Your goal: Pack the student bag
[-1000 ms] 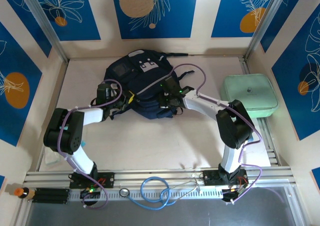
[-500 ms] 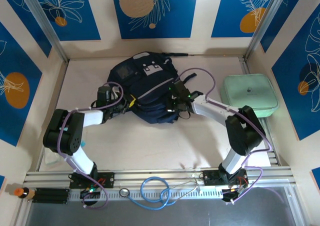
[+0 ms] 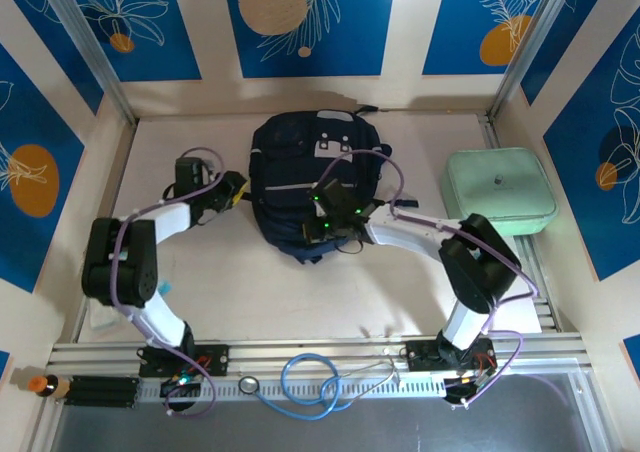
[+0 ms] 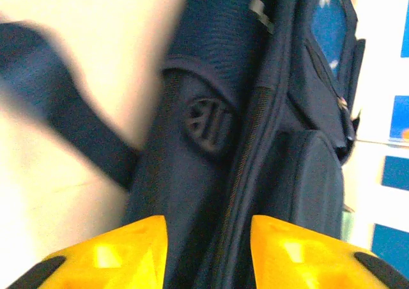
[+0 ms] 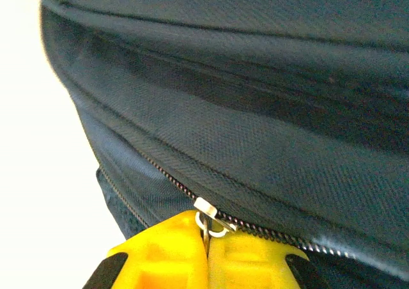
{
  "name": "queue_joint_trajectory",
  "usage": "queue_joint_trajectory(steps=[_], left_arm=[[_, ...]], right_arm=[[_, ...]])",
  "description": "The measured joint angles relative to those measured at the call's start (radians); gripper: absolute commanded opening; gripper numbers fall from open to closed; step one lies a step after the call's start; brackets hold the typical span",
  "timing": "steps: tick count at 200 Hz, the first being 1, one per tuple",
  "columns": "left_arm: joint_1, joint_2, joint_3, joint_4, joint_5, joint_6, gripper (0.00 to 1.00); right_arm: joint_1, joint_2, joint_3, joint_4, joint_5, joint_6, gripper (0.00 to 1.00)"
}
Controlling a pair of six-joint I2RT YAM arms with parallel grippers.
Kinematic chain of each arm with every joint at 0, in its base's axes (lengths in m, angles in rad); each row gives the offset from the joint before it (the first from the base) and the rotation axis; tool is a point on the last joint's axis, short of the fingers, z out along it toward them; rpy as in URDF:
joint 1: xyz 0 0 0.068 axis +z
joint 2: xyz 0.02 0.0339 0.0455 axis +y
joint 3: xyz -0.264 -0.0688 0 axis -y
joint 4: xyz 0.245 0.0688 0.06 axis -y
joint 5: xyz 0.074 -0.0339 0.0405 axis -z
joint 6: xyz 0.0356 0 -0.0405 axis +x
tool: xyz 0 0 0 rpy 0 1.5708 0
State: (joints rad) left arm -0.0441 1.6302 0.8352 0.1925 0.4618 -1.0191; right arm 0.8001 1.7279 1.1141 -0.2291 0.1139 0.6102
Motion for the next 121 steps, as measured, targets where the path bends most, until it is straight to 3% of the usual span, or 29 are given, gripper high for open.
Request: queue_joint_trajectory(steps=[24,63,121], left_arm=[[0.026,-0.122,-0.046,-0.091,-0.026,0.025,0.46],[-0.014,-0.308,-0.105,-0.188,-0.029,-0.003,0.51],[-0.159,-0.301,-0.130,-0.169,-0.032,-0.130,0.43]], right_arm=[[0.019,0.079,0.084,0.013,-0.066,0.002,0.00],[0.031,0.180,0.222,0.027,-0.130,0.003,0.00],[0.039,0.240,0.305,0.027,-0.149,0.003,0.00]])
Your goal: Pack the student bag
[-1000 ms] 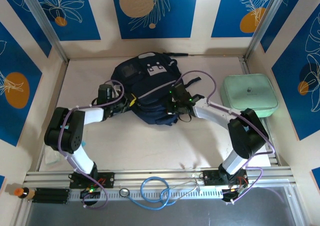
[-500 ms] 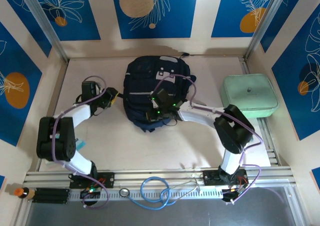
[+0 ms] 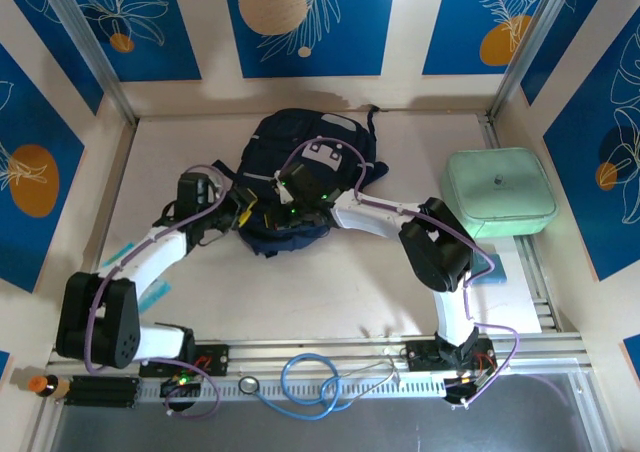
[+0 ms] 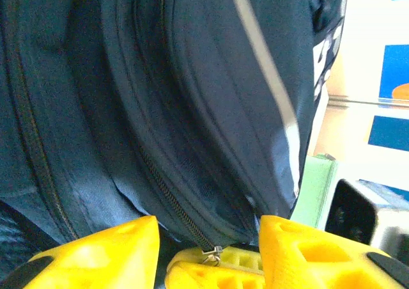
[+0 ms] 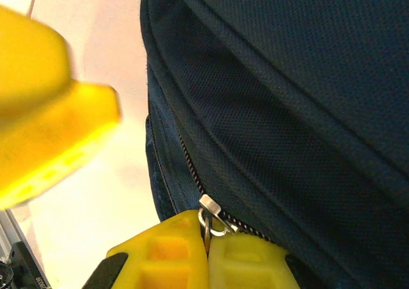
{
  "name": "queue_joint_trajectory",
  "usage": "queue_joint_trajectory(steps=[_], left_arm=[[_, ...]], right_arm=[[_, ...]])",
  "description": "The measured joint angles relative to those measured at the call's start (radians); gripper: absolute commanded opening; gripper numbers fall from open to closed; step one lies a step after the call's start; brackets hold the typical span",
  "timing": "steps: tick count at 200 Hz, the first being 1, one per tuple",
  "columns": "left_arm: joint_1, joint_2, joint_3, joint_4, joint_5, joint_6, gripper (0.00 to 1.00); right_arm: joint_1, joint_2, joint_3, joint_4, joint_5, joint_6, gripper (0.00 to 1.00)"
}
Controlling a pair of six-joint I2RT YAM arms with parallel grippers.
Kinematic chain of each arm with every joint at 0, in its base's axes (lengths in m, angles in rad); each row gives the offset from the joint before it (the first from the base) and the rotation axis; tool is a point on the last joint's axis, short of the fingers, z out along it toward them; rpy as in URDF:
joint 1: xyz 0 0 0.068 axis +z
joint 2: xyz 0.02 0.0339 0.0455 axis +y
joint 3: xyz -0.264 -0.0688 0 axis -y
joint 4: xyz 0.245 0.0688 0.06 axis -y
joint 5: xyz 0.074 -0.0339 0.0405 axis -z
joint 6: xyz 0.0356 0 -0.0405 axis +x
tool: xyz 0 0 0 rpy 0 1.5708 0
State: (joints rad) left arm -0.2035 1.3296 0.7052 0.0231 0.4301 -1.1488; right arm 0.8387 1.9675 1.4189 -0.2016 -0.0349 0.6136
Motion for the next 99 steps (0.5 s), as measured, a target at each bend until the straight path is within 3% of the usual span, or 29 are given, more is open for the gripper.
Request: queue_joint_trajectory(steps=[99], left_arm=[[-0.061,0.107,-0.016,0.119,-0.093,-0.137,0.43]], right_arm=[[0.008,0.000,0.000,-0.005,0.008,-0.012,0.00]])
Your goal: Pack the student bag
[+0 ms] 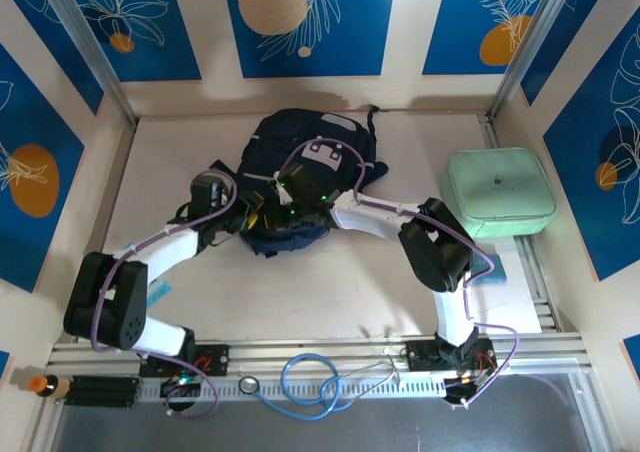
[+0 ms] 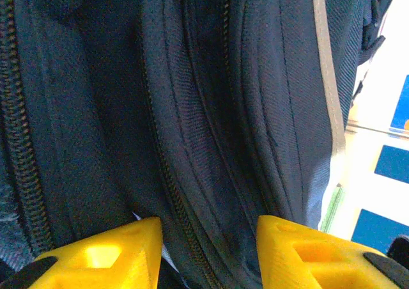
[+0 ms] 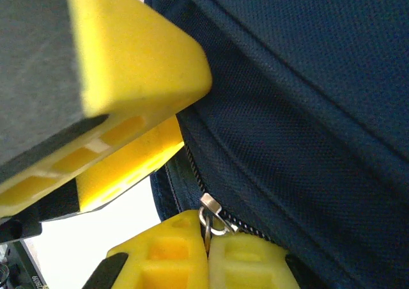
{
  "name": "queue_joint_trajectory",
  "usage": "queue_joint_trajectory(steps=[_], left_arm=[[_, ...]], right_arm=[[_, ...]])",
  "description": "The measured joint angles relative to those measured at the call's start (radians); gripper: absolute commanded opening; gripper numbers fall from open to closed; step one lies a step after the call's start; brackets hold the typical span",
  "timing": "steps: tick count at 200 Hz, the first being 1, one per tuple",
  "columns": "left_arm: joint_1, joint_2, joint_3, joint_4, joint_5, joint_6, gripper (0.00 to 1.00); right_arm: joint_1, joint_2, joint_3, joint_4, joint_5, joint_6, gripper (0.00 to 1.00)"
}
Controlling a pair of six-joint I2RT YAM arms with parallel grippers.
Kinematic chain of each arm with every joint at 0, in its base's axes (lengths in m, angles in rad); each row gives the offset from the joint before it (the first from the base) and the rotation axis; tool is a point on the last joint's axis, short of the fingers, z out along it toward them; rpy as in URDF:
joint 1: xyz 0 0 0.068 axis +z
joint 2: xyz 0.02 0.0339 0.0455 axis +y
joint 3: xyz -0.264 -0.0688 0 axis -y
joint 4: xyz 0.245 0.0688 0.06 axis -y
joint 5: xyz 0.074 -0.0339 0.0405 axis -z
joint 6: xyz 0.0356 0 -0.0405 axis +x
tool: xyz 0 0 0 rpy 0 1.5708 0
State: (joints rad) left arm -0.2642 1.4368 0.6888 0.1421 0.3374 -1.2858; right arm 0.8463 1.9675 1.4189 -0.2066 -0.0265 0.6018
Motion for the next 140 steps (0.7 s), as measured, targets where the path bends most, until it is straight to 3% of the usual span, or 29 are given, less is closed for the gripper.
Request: queue_joint_trajectory(steps=[26,95,140], left_arm=[[-0.004,0.032,0.000,0.029,-0.003,-0.014,0.38],[-0.017,0.072,0.008,0.059,-0.006,-0.034,0.00],[-0.025,0.072,0.027,0.040,-0.006,-0.014,0.00]], right_arm=[[0.010,0.000,0.000,-0.006,0.023,-0.020,0.00],[0.052,-0.042,-0.072,-0.006,0.187,-0.045,0.00],[0.058,-0.174,-0.222,0.014,0.330,-0.035,0.00]])
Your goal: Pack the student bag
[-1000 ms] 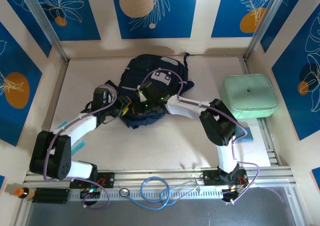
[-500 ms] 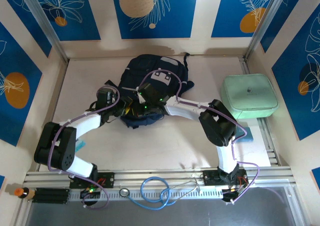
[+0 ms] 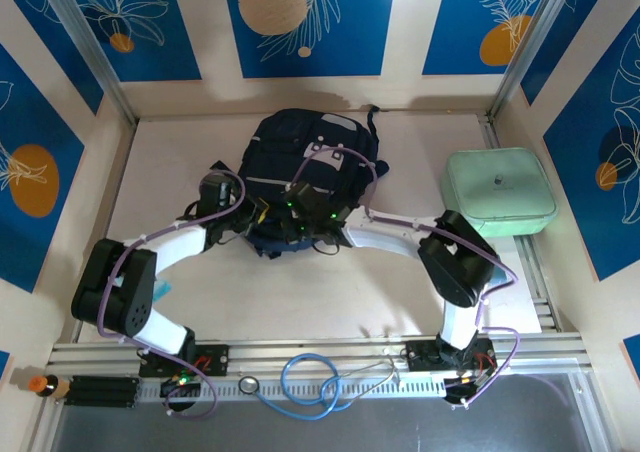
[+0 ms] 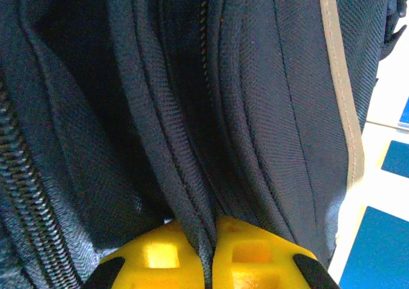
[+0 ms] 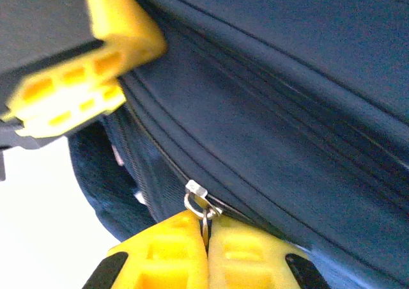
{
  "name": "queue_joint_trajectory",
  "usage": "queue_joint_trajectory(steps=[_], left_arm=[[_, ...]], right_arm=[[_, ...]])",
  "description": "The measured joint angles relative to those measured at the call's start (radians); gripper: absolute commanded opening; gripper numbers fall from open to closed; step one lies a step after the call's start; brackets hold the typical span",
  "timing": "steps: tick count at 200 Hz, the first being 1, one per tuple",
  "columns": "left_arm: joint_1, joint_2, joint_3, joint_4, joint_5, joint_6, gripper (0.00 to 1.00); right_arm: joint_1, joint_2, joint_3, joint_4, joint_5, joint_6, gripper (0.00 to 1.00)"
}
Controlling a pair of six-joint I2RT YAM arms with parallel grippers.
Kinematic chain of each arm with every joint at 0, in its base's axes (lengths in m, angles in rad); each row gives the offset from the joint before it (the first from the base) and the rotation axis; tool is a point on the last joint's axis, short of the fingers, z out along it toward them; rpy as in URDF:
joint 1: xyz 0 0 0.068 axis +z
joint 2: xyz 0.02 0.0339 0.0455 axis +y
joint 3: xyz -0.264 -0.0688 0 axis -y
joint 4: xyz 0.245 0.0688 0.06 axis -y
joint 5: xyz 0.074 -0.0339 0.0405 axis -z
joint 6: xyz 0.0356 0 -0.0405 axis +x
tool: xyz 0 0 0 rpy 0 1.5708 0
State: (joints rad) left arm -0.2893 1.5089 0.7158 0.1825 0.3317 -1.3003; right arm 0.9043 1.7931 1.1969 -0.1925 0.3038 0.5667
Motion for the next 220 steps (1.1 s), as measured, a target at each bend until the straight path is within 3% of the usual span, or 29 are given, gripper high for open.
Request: queue_joint_trajectory(steps=[39,72,118,151,175,220], left_arm=[[0.000,0.000,0.017,-0.025,-0.001,0.027,0.00],[0.000,0.000,0.018,-0.029,-0.002,0.046,0.00],[0.008,0.000,0.018,-0.034,-0.003,0.077,0.00],[0.013,0.000,0.018,-0.034,0.010,0.103,0.00],[0.020,0.000,0.019,-0.035,0.023,0.115,0.00],[0.032,0.000,0.040,-0.058,0.050,0.167,0.00]], right_arm=[[-0.013,-0.080,-0.095,-0.002,0.091,0.025,0.00],[-0.056,-0.131,-0.160,0.004,0.094,-0.001,0.00],[-0.161,-0.150,-0.193,0.000,0.023,-0.093,0.00],[-0.278,-0.149,-0.182,-0.018,-0.112,-0.201,0.00],[-0.354,-0.117,-0.107,-0.083,-0.201,-0.284,0.00],[-0.445,-0.010,0.048,-0.213,-0.245,-0.385,0.06]])
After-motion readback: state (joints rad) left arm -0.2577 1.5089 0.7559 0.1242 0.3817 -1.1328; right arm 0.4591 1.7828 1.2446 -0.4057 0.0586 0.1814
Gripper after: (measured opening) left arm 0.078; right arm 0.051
